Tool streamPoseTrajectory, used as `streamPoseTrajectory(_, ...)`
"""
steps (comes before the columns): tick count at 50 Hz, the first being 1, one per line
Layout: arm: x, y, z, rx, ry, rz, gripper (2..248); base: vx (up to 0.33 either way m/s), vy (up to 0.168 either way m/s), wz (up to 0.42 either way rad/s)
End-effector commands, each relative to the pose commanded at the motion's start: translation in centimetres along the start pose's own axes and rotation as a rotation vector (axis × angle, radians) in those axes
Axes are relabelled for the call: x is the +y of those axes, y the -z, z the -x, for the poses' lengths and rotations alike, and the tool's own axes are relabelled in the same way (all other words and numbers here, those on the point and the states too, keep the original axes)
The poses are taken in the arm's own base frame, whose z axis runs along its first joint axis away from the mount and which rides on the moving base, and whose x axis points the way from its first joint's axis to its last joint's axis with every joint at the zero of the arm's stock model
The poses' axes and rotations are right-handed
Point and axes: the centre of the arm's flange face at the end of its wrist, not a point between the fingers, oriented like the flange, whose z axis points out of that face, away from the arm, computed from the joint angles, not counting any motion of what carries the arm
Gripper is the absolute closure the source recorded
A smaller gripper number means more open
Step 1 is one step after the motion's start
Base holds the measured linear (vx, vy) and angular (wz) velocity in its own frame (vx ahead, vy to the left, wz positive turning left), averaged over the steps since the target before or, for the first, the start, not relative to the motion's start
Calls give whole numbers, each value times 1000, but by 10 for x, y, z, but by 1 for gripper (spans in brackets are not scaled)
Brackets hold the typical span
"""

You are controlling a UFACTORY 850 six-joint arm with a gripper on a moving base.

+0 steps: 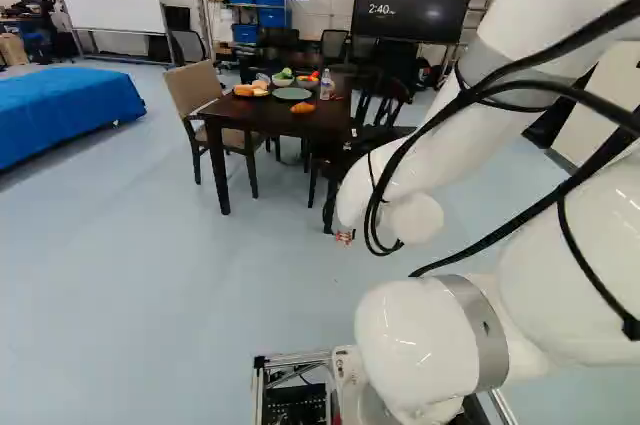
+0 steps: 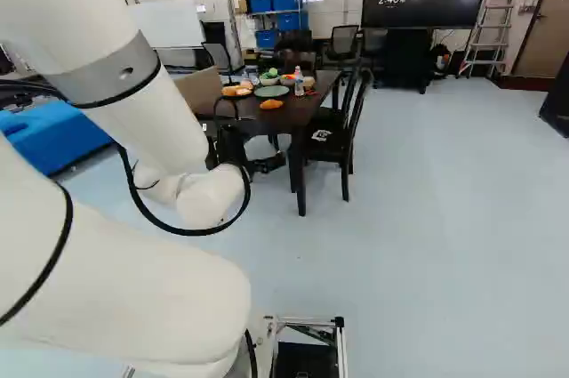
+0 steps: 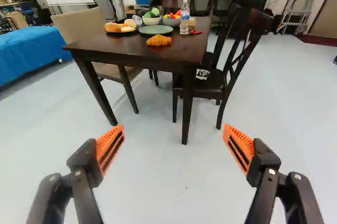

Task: Move the croissant to the empty plate

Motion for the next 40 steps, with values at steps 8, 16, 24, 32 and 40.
streamPoseTrajectory(8, 0, 0, 0, 0, 0, 0, 3, 184, 103, -29)
streamPoseTrajectory(16, 0, 0, 0, 0, 0, 0, 3, 166, 99, -33)
streamPoseTrajectory(24, 0, 0, 0, 0, 0, 0, 3, 137, 98, -26)
streamPoseTrajectory(32, 0, 0, 0, 0, 0, 0, 3, 124, 93, -20)
streamPoseTrajectory(40, 0, 0, 0, 0, 0, 0, 3, 118, 94, -23)
